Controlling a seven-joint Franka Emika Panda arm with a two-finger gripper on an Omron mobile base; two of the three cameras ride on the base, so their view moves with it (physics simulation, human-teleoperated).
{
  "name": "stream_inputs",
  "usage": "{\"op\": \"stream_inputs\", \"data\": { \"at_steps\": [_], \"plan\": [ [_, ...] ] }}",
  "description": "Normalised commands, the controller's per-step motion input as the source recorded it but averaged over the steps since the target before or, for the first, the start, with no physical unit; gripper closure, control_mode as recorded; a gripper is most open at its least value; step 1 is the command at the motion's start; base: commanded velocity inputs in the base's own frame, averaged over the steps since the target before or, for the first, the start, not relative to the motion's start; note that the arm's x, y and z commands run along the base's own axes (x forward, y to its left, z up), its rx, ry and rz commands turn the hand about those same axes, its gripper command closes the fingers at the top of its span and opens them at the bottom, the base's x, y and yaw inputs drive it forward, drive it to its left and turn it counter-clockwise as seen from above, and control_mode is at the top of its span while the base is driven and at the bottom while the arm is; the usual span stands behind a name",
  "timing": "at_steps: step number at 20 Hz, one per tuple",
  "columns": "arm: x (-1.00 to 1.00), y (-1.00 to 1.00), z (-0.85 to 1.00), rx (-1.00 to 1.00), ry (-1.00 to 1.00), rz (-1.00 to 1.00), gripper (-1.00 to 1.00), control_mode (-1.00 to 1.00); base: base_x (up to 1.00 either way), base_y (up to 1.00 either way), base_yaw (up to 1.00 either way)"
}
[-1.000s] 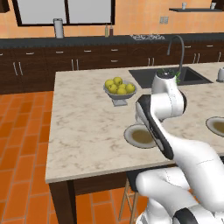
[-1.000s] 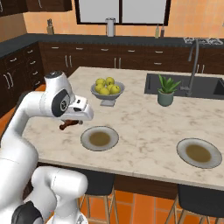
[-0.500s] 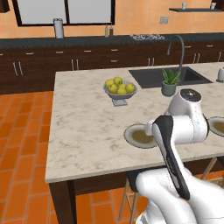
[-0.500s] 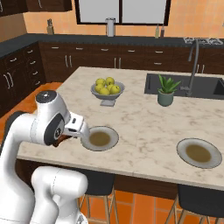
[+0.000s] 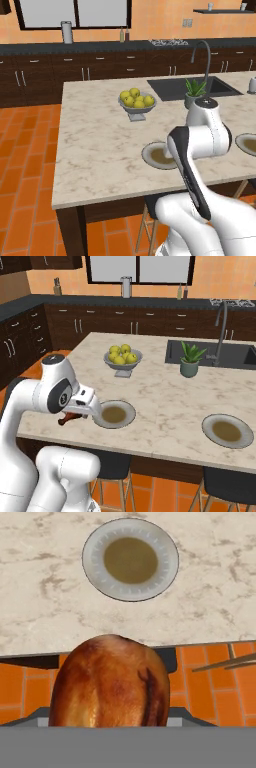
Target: Pick the chicken drumstick and onion from their plates and place them in the bowl. Then put the bowl in the fridge.
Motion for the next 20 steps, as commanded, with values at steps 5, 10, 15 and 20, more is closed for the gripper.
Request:
{"op": "stream_inputs", "data": {
  "at_steps": [5,10,15,20],
  "plan": [
    [0.0,0.0,0.0,0.0,0.0,0.0,1.0,-1.0,0.0,0.0,0.0],
    [0.0,0.0,0.0,0.0,0.0,0.0,1.0,1.0,-0.18,-0.45,0.0],
    [0.0,0.0,0.0,0.0,0.0,0.0,1.0,1.0,-0.31,-0.93,0.0],
    [0.0,0.0,0.0,0.0,0.0,0.0,1.0,1.0,0.02,-1.0,0.0]
  ]
}}
